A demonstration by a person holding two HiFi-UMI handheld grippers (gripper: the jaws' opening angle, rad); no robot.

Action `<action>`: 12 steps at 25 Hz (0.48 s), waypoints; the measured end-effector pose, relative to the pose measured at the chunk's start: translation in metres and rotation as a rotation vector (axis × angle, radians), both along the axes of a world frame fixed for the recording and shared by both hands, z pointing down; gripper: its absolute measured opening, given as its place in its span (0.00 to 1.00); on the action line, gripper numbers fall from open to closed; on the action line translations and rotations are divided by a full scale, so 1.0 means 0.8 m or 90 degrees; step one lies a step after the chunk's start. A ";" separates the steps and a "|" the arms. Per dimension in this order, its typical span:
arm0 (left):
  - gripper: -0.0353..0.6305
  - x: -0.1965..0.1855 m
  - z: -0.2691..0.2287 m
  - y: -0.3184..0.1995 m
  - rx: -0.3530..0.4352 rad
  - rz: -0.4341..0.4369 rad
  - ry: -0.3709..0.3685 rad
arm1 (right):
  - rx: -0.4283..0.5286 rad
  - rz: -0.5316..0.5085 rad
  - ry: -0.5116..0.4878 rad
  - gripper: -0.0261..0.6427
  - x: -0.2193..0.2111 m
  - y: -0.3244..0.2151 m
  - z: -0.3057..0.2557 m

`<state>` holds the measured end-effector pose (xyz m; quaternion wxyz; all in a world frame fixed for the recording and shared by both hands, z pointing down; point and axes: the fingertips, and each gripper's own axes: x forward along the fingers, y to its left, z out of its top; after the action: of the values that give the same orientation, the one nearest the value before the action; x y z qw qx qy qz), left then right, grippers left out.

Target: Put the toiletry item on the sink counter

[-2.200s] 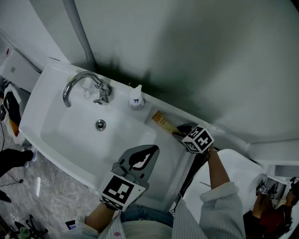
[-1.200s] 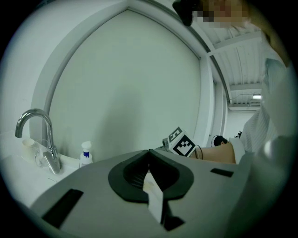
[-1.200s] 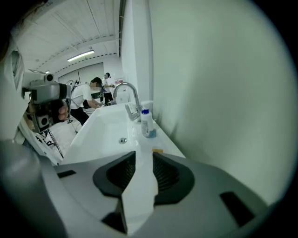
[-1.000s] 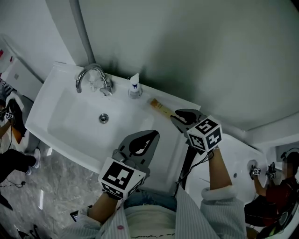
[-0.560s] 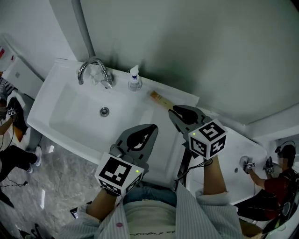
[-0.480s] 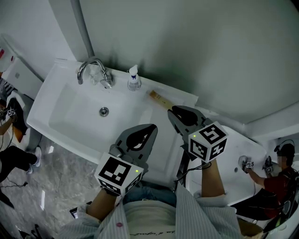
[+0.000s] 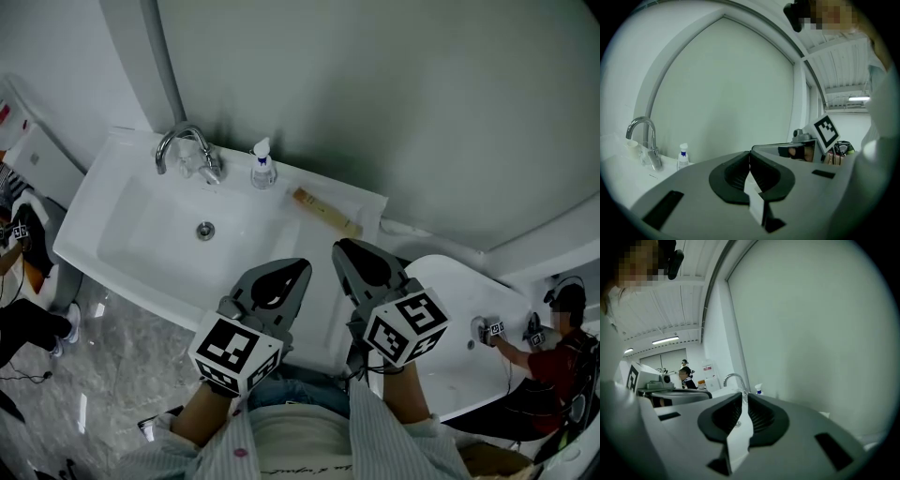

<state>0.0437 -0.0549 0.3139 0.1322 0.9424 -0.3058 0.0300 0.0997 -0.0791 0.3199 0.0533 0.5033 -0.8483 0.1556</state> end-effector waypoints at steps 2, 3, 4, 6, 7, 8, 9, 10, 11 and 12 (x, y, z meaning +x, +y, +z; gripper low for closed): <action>0.08 0.000 -0.001 0.002 0.001 0.002 0.003 | 0.008 0.014 -0.007 0.10 0.001 0.009 -0.005; 0.08 0.000 -0.002 0.002 0.002 0.003 0.005 | 0.011 0.020 -0.008 0.10 0.002 0.012 -0.007; 0.08 0.001 -0.003 0.003 0.004 0.003 0.007 | 0.014 0.025 -0.008 0.10 0.002 0.016 -0.008; 0.08 0.003 -0.006 0.005 0.010 0.004 0.010 | 0.021 0.032 -0.006 0.09 0.003 0.022 -0.011; 0.08 0.003 -0.008 0.006 0.013 0.005 0.011 | 0.024 0.034 -0.006 0.08 0.003 0.025 -0.013; 0.08 0.004 -0.011 0.007 0.016 0.006 0.012 | 0.029 0.037 -0.007 0.07 0.003 0.027 -0.015; 0.08 0.004 -0.014 0.008 0.020 0.007 0.014 | 0.035 0.039 -0.007 0.07 0.002 0.030 -0.019; 0.08 0.004 -0.017 0.009 0.025 0.007 0.016 | 0.041 0.042 -0.008 0.06 0.002 0.032 -0.022; 0.08 0.005 -0.020 0.011 0.030 0.008 0.017 | 0.048 0.044 -0.008 0.06 0.002 0.034 -0.026; 0.08 0.005 -0.024 0.012 0.036 0.009 0.019 | 0.054 0.044 -0.007 0.06 0.000 0.036 -0.030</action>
<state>0.0475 -0.0455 0.2948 0.1101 0.9481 -0.2981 0.0082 0.0998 -0.0507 0.2961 0.0215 0.5332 -0.8366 0.1238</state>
